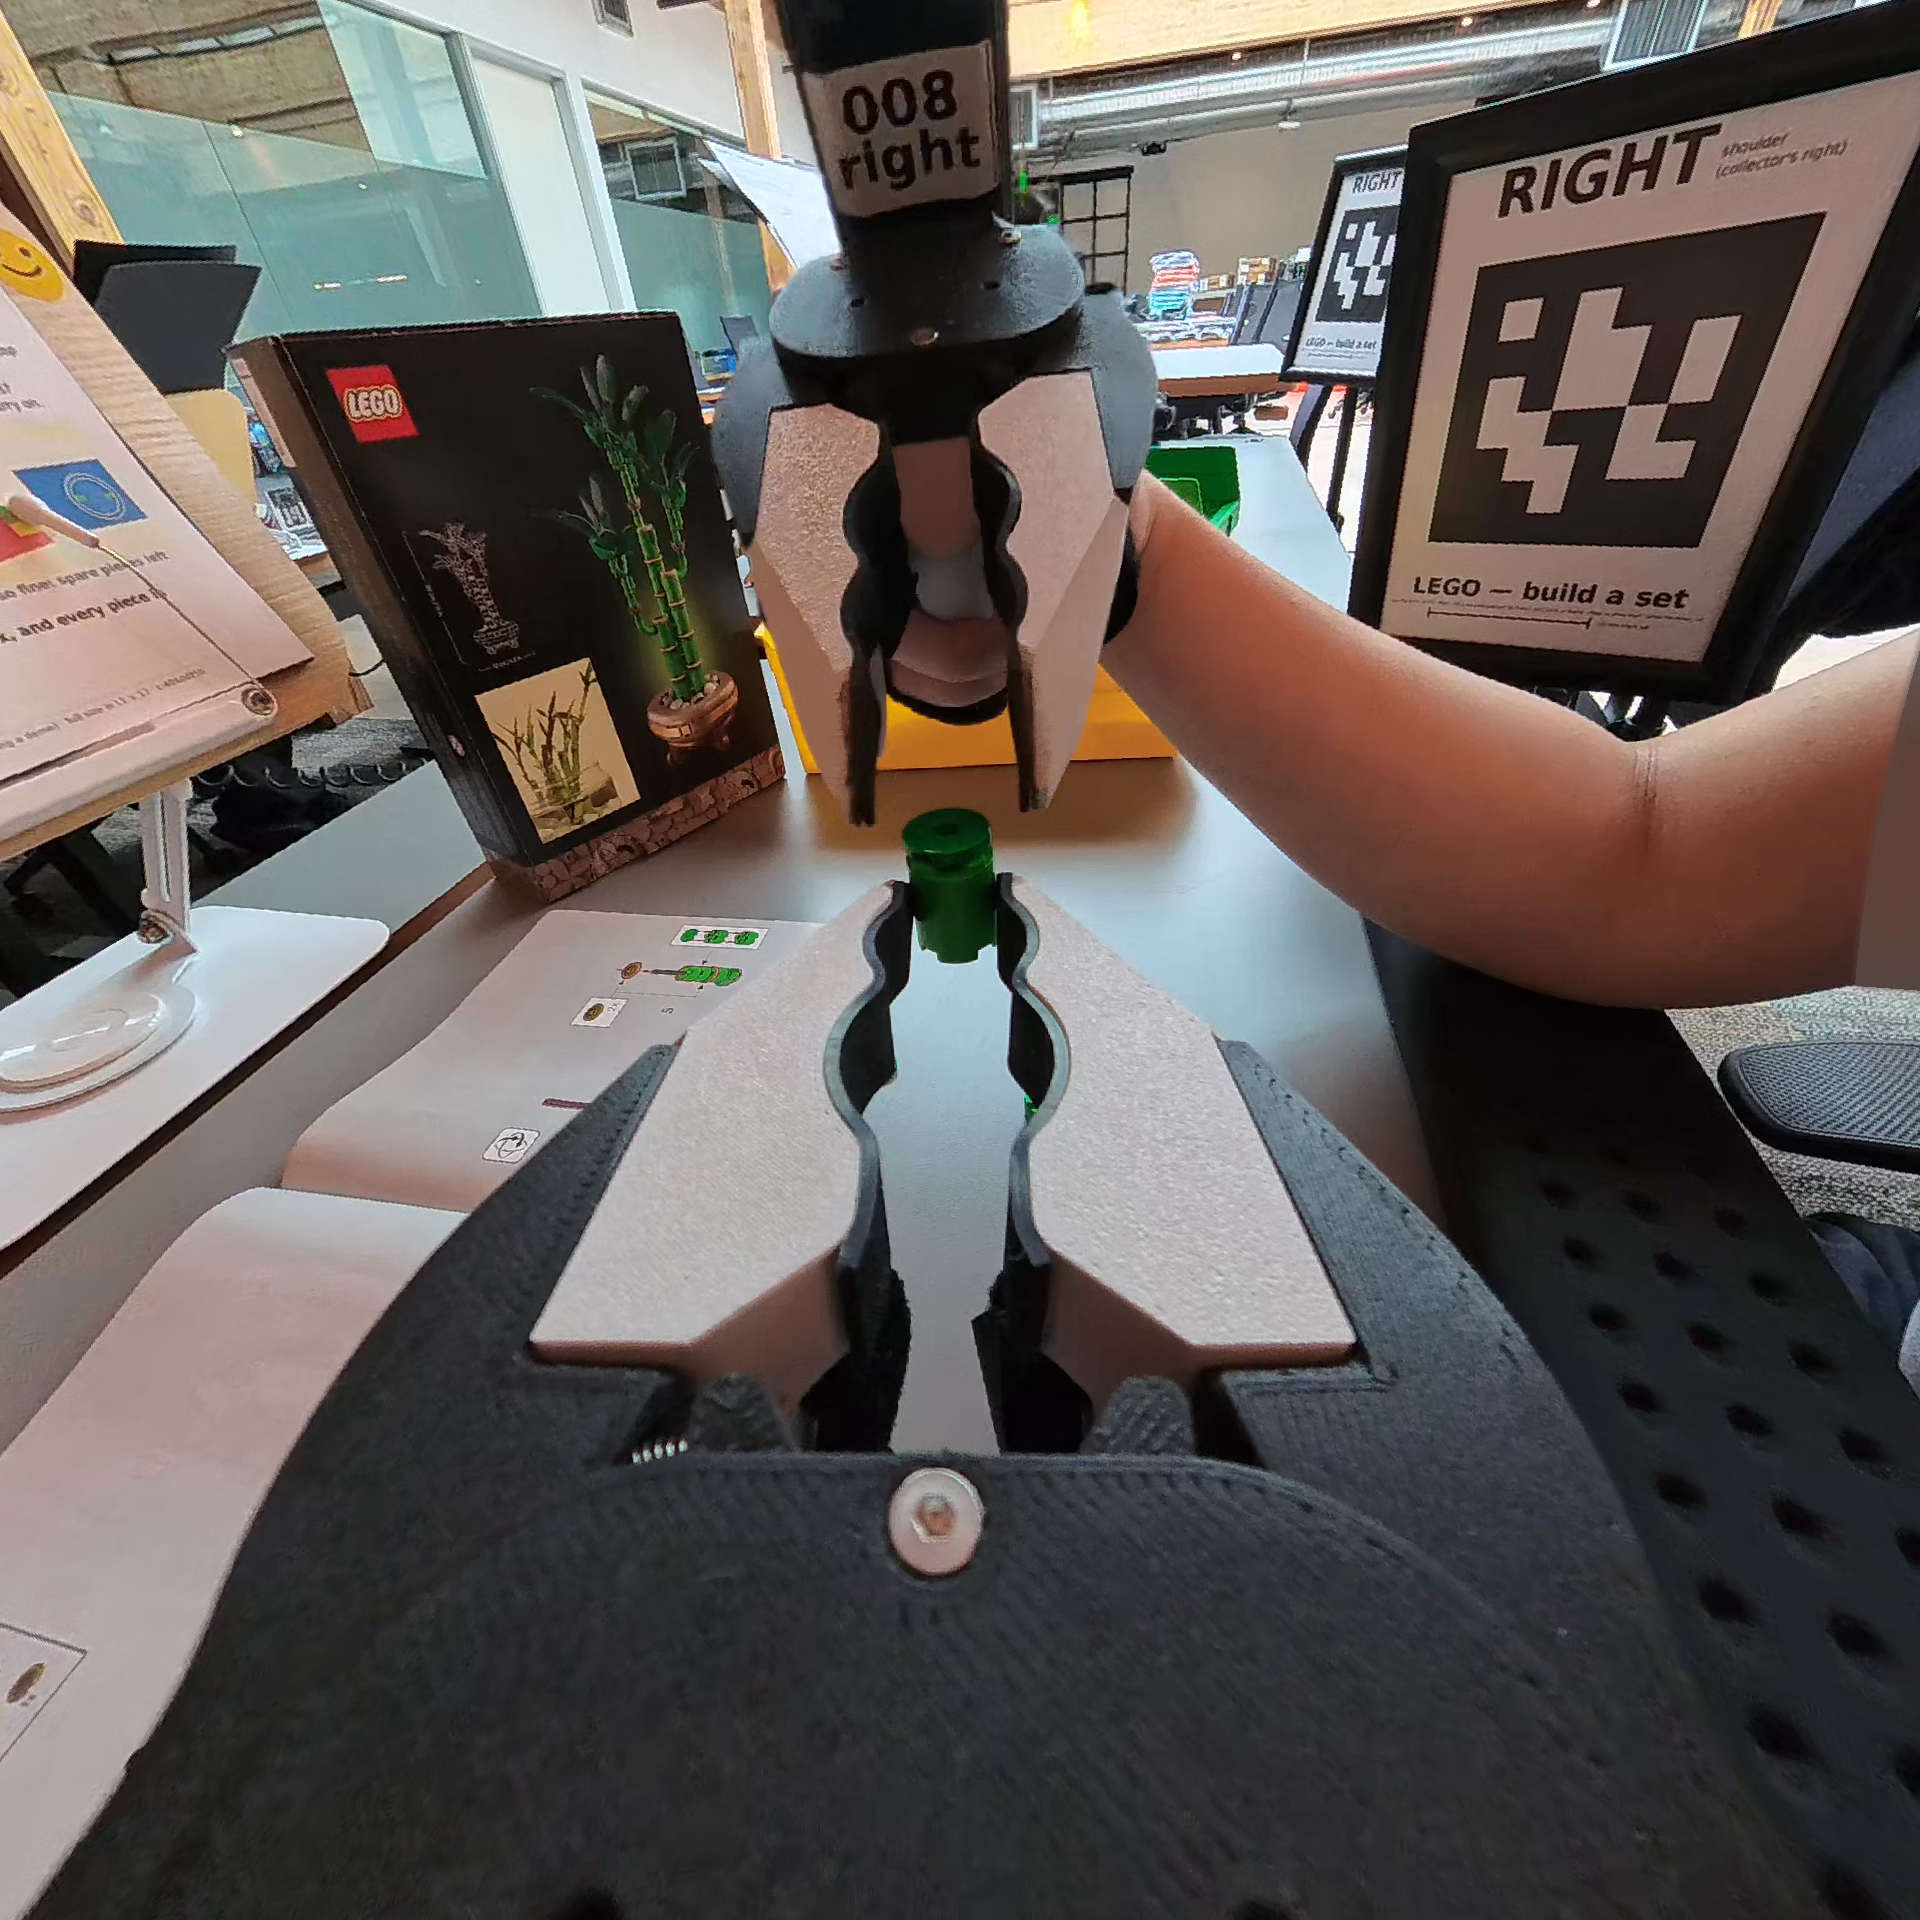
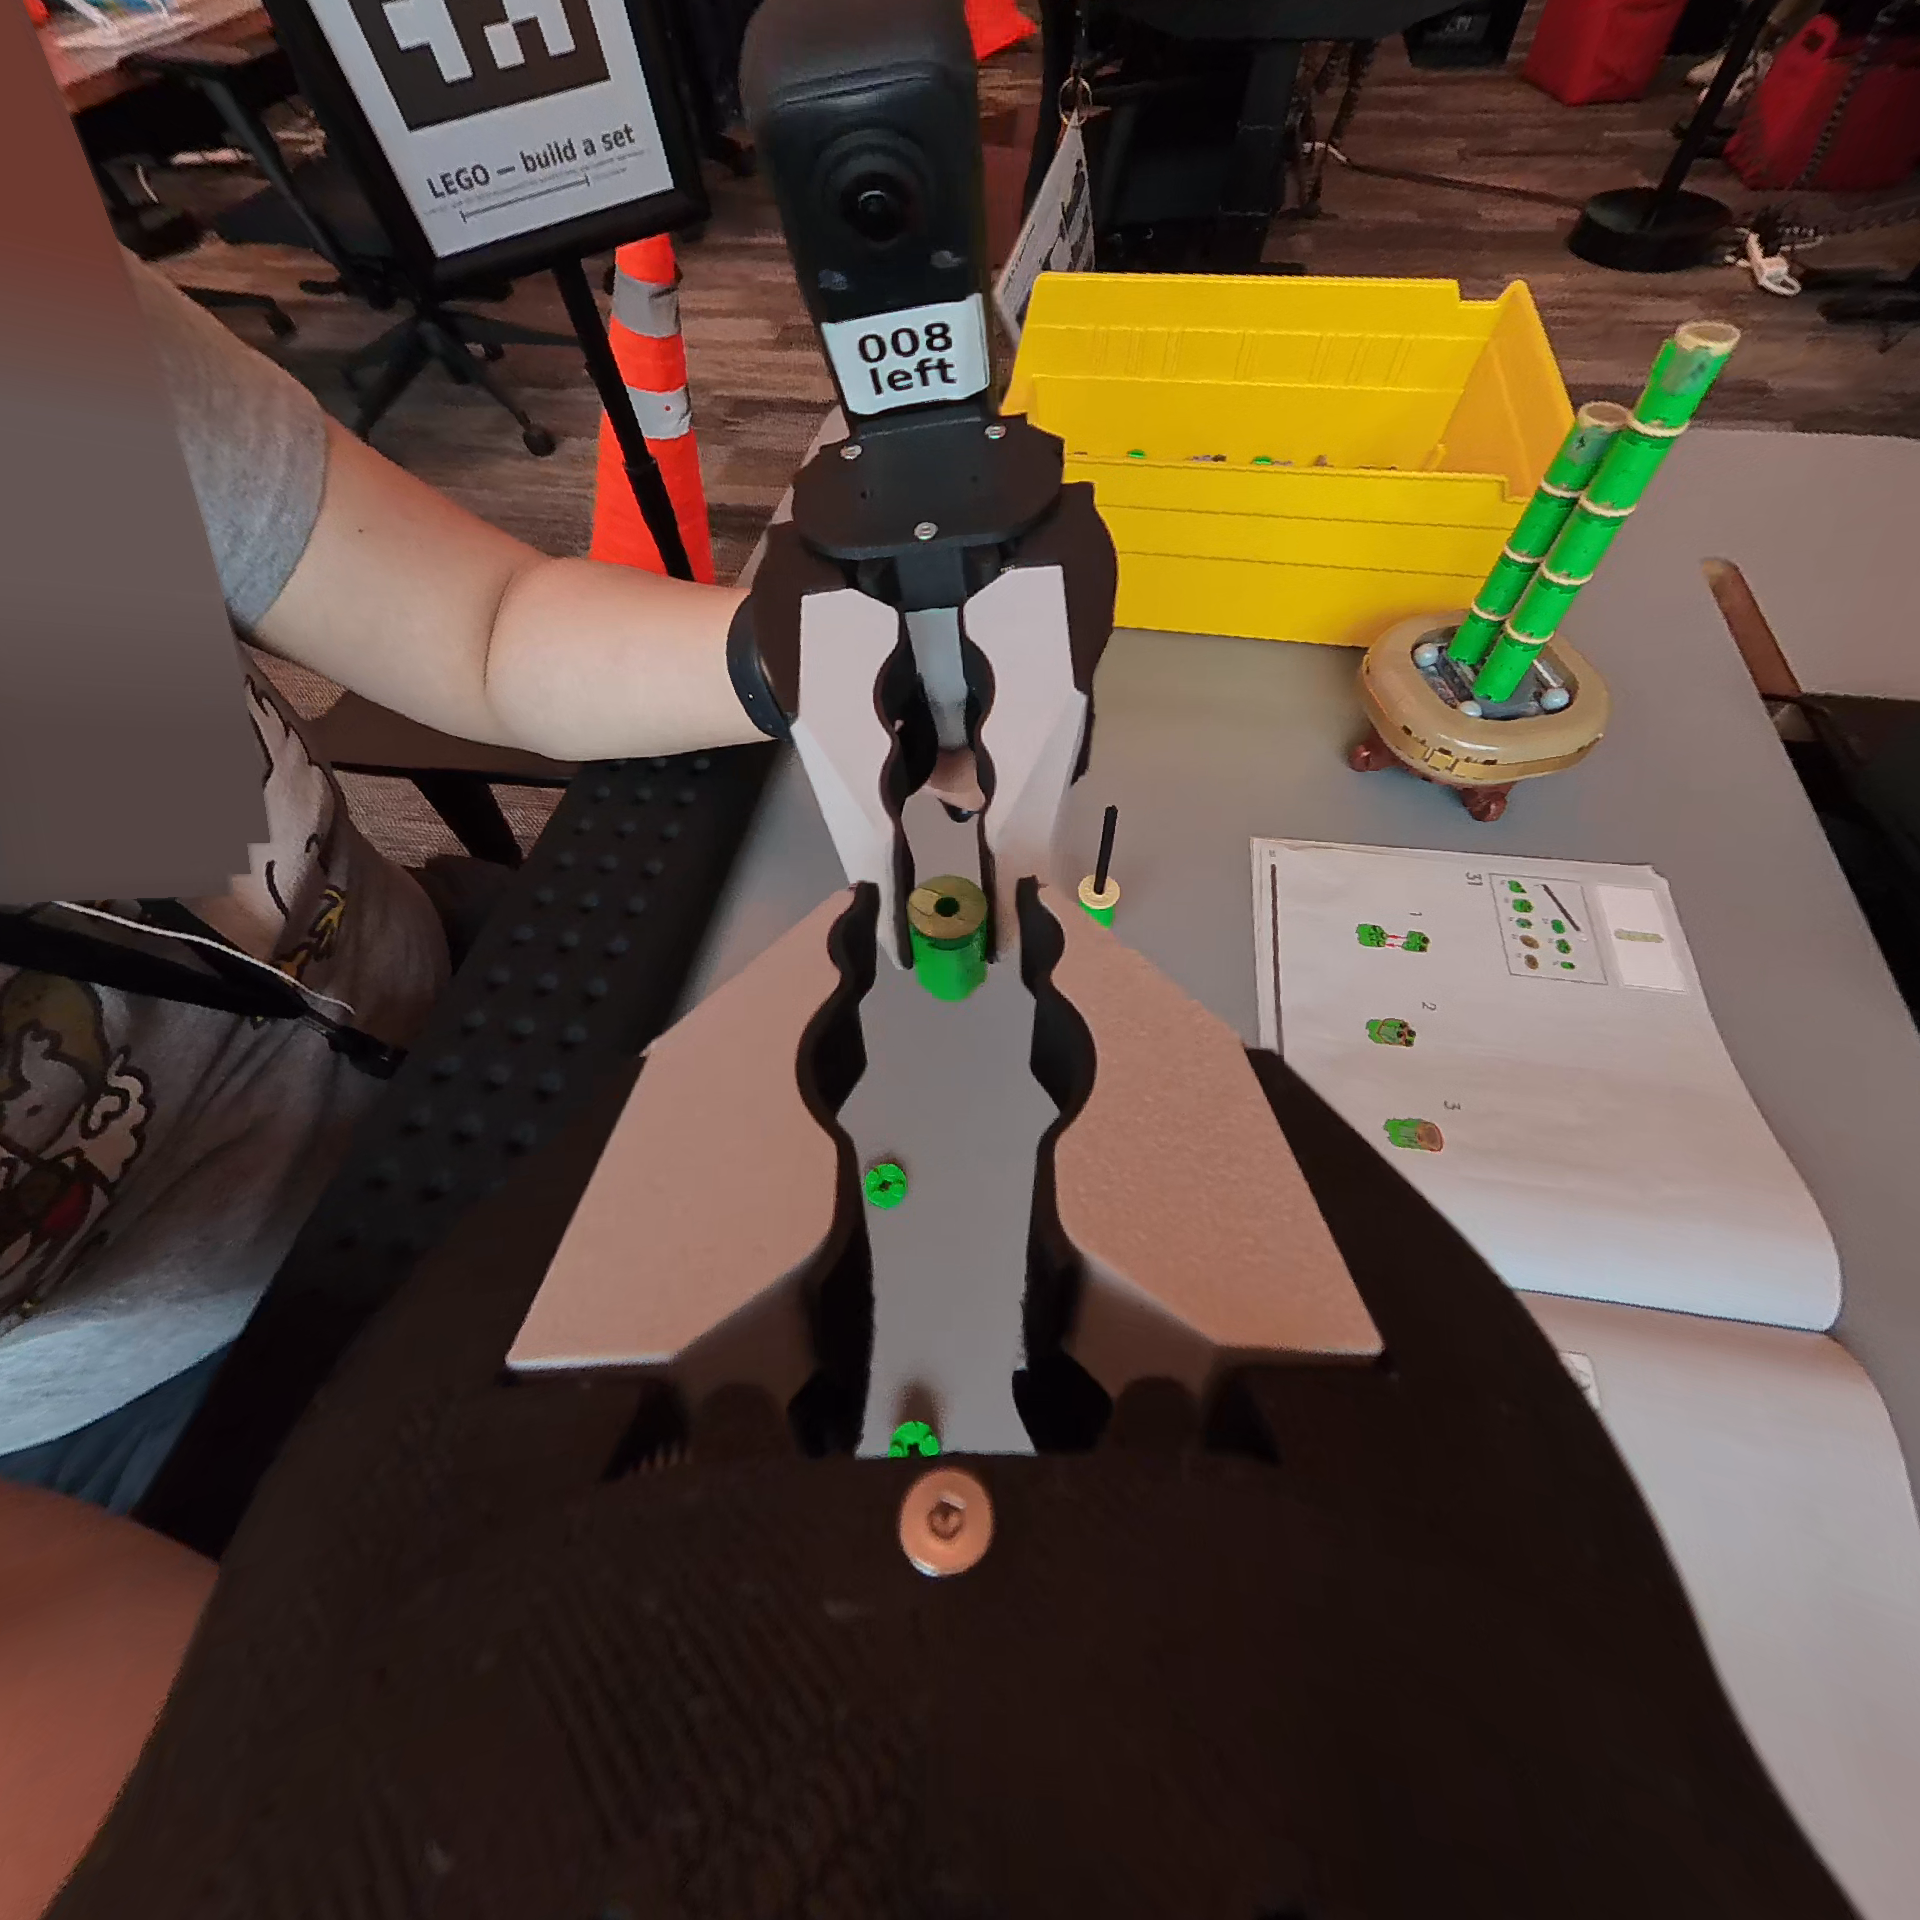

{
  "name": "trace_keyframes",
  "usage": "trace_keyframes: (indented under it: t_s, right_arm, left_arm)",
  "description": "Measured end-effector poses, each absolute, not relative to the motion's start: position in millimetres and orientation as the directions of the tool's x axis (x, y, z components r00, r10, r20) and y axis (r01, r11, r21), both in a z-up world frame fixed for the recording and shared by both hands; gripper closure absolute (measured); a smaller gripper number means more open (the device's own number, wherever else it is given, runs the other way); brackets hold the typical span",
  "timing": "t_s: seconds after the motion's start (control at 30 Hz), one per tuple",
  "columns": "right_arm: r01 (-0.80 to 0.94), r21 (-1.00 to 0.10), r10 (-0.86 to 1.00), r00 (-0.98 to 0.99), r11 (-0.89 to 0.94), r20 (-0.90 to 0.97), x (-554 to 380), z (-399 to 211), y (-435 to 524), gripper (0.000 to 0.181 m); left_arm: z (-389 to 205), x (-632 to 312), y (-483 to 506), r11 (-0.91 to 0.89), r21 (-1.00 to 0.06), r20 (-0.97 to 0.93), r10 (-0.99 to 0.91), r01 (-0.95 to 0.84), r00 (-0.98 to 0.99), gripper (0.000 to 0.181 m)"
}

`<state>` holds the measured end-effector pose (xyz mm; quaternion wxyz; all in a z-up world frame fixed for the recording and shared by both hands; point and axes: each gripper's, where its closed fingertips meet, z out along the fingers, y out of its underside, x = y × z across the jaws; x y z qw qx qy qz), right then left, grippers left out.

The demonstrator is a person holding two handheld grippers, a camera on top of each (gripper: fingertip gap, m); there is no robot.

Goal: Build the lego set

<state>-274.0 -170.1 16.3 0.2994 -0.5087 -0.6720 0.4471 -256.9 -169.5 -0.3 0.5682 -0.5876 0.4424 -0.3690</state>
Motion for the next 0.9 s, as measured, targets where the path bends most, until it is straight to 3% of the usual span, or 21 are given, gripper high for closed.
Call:
trace_keyframes:
  t_s: [0.9]
  right_arm:
    - [0.435, -0.897, 0.946, -0.316, 0.071, -0.078, -276.2, 11.3, -171.4, 0.164]
  left_arm:
    - [-0.7, -255.7, -170.5, 0.039, -0.994, -0.072, -0.941, -0.105, 0.331, 0.167]
